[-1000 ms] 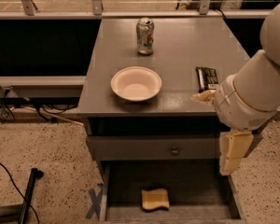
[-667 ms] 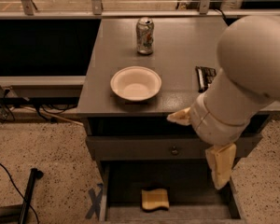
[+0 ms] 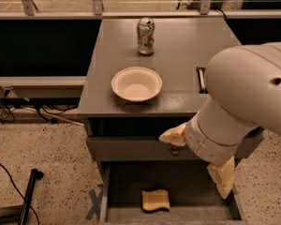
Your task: Pick sponge from middle drawer and place on counter
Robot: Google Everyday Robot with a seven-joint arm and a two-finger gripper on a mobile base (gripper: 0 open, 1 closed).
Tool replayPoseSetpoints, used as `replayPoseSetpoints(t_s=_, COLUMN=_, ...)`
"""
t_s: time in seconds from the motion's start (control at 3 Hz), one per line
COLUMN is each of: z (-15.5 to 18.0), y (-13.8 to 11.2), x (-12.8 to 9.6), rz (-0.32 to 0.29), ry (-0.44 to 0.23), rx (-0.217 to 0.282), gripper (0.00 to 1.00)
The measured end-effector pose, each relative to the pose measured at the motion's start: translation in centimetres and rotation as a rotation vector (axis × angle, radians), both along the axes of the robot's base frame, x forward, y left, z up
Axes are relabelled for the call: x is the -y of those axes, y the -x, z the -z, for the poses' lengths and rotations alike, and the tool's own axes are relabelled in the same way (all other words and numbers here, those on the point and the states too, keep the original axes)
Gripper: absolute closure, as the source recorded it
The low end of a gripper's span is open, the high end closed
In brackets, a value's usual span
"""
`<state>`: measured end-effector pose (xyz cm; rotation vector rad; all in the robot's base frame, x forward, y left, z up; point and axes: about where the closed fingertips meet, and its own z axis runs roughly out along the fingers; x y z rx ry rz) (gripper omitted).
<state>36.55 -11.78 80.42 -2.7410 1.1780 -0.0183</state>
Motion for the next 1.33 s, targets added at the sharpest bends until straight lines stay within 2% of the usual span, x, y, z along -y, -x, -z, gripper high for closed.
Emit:
replayPoseSetpoints(t_s=0.33, z=0.9, y=-0.5, x=-0.7, rz=-0.028, ry=0.069, rx=-0.023, gripper=0.00)
replayPoseSetpoints(t_s=0.67, z=4.0, y=-0.5, x=-1.9, rz=-0.137, ry=0.113, rx=-0.024, gripper=0.00)
replayPoseSetpoints(t_s=1.0, z=6.2, y=-0.6, x=-3.6, rz=-0.318, ry=0.093, rx=0.085, gripper=0.00)
replayPoseSetpoints(t_s=1.33, z=6.4, y=-1.9, x=-4.8, rz=-0.426, ry=0.073, rx=0.178, gripper=0.00)
